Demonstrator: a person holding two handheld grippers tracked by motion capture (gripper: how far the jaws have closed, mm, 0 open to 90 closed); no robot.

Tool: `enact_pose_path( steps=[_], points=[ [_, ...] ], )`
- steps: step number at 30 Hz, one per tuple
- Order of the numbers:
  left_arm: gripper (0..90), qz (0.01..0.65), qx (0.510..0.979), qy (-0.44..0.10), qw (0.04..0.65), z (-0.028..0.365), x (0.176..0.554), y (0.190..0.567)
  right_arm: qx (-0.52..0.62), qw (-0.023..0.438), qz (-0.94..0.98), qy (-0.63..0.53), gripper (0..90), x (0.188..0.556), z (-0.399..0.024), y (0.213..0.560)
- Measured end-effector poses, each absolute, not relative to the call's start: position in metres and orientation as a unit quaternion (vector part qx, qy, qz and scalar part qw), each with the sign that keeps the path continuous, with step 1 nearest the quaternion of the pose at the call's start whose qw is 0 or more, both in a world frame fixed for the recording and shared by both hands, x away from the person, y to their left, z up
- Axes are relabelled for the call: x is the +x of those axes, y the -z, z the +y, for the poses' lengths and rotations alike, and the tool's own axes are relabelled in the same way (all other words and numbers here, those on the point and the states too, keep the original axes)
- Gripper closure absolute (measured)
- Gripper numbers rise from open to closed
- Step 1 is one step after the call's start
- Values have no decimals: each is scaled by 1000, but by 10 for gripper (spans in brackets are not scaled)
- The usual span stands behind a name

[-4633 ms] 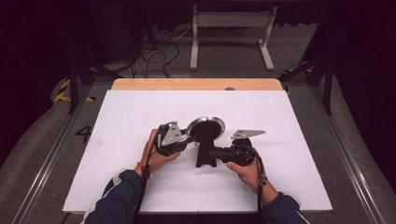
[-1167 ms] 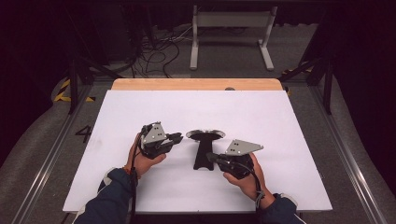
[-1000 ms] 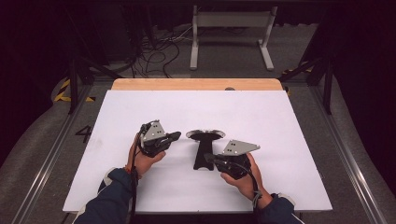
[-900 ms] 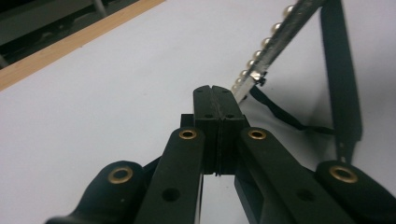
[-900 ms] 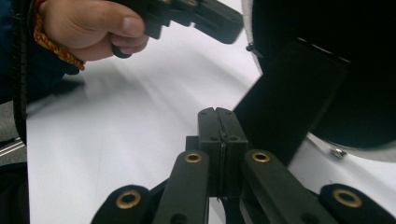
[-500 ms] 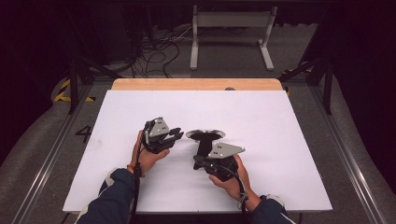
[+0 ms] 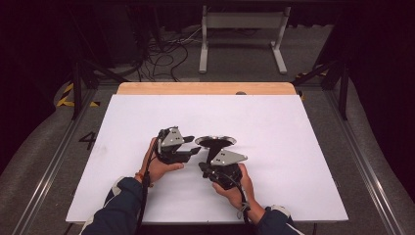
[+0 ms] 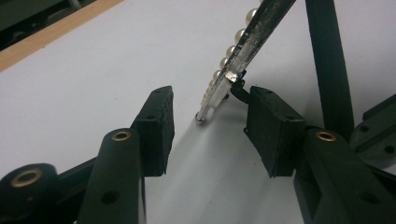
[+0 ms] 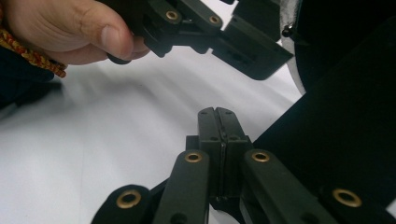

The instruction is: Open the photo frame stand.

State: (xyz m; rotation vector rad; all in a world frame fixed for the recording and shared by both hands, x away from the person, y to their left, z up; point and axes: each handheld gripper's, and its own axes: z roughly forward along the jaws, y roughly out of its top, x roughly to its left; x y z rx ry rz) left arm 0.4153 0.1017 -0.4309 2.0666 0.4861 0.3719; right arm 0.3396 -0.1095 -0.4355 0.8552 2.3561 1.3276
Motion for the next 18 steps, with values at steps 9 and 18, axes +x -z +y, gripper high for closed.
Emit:
enact_pose_path(
  steps=[9, 18],
  points=[
    [654, 171, 846, -155, 480, 96, 418, 433, 307, 149, 822, -456, 900, 345, -110, 440],
    [735, 160, 853, -182, 462, 94, 412, 430, 307, 151, 825, -450, 900, 343, -107, 443]
  ],
)
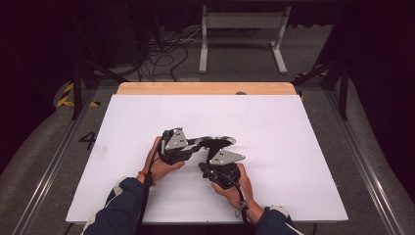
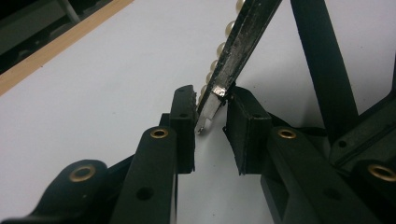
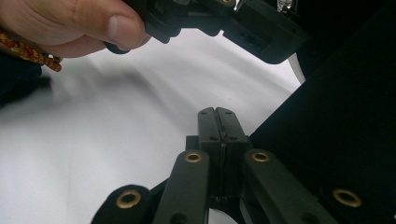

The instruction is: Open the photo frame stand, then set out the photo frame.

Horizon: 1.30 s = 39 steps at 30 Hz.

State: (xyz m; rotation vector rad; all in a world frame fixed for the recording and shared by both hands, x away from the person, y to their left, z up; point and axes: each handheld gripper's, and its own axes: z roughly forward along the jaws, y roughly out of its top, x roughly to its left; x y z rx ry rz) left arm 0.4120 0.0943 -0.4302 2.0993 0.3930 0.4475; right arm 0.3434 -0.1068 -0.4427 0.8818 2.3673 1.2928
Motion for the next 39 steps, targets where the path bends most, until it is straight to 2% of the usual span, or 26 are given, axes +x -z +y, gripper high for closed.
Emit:
enact_pose_path(
  steps=[12, 39],
  points=[
    [763, 150, 858, -202, 448, 92, 404, 431, 322, 161, 826, -434, 900, 340, -104, 445],
    [767, 167, 860, -201, 438, 90, 393, 427, 333, 155, 832, -417, 900, 332, -120, 441]
  ],
)
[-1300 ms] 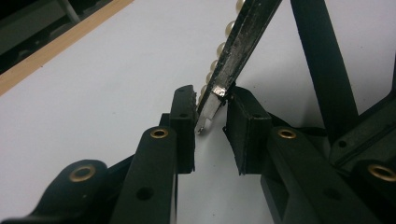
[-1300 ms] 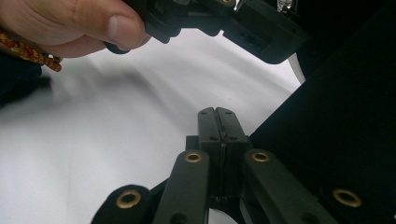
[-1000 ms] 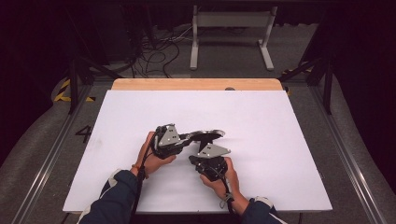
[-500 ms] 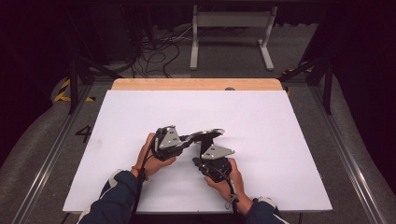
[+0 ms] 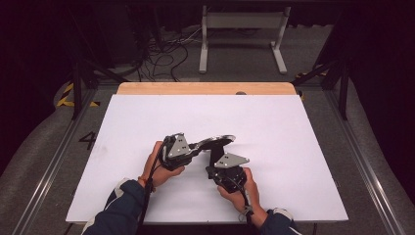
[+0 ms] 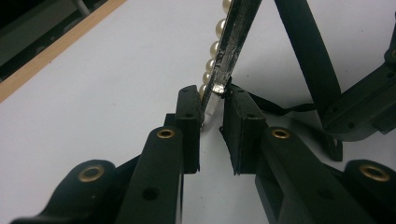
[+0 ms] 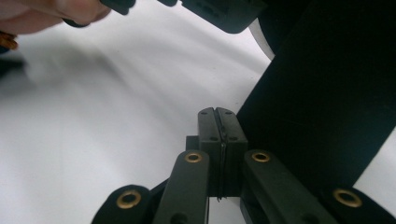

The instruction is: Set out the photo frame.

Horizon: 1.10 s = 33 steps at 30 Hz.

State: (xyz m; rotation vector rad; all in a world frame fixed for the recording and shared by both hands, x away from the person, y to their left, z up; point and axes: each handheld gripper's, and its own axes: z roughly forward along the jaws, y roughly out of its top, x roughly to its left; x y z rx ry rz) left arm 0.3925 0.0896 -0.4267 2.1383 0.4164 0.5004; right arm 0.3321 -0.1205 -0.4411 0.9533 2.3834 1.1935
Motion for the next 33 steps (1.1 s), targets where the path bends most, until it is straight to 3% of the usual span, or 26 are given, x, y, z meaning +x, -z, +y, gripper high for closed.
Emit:
enact_pose_path(
  steps=[7, 17, 23, 33],
  points=[
    [768, 170, 860, -206, 435, 88, 392, 426, 334, 155, 827, -425, 900, 334, -117, 443],
    [768, 175, 862, -201, 432, 88, 389, 425, 341, 189, 833, -392, 900, 327, -119, 440],
    [770, 170, 862, -203, 432, 85, 388, 424, 339, 170, 826, -416, 900, 326, -113, 443],
    [778, 163, 867, -201, 426, 83, 385, 424, 350, 206, 824, -396, 900, 324, -108, 447]
  ],
)
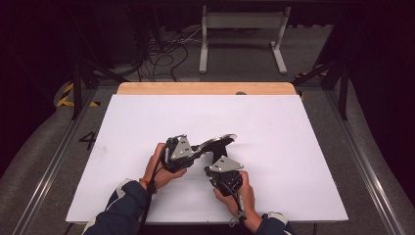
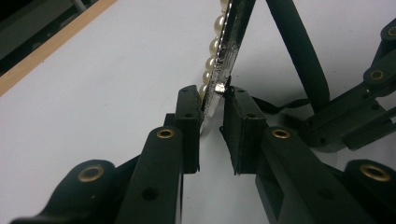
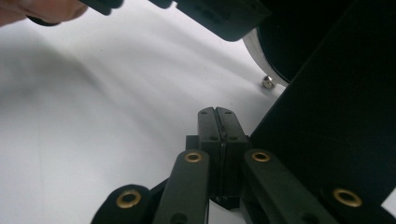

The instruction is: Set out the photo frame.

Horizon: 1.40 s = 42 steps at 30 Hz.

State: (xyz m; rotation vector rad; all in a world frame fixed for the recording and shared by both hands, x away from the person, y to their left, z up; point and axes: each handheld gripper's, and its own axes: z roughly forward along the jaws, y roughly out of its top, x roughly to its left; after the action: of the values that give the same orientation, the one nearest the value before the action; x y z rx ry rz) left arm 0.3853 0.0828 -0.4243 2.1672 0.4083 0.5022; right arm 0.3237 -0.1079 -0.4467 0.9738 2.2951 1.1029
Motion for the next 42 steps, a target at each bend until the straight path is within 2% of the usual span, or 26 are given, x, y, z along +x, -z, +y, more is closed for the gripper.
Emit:
enact_pose_path(
  steps=[17, 39, 42],
  points=[
    [787, 152, 868, -185, 435, 76, 385, 425, 351, 193, 827, -394, 900, 327, -136, 447],
    [740, 140, 876, -160, 434, 67, 394, 432, 365, 191, 825, -387, 900, 332, -160, 452],
    [703, 135, 875, -155, 438, 68, 394, 431, 366, 192, 824, -387, 900, 333, -164, 452]
  ],
)
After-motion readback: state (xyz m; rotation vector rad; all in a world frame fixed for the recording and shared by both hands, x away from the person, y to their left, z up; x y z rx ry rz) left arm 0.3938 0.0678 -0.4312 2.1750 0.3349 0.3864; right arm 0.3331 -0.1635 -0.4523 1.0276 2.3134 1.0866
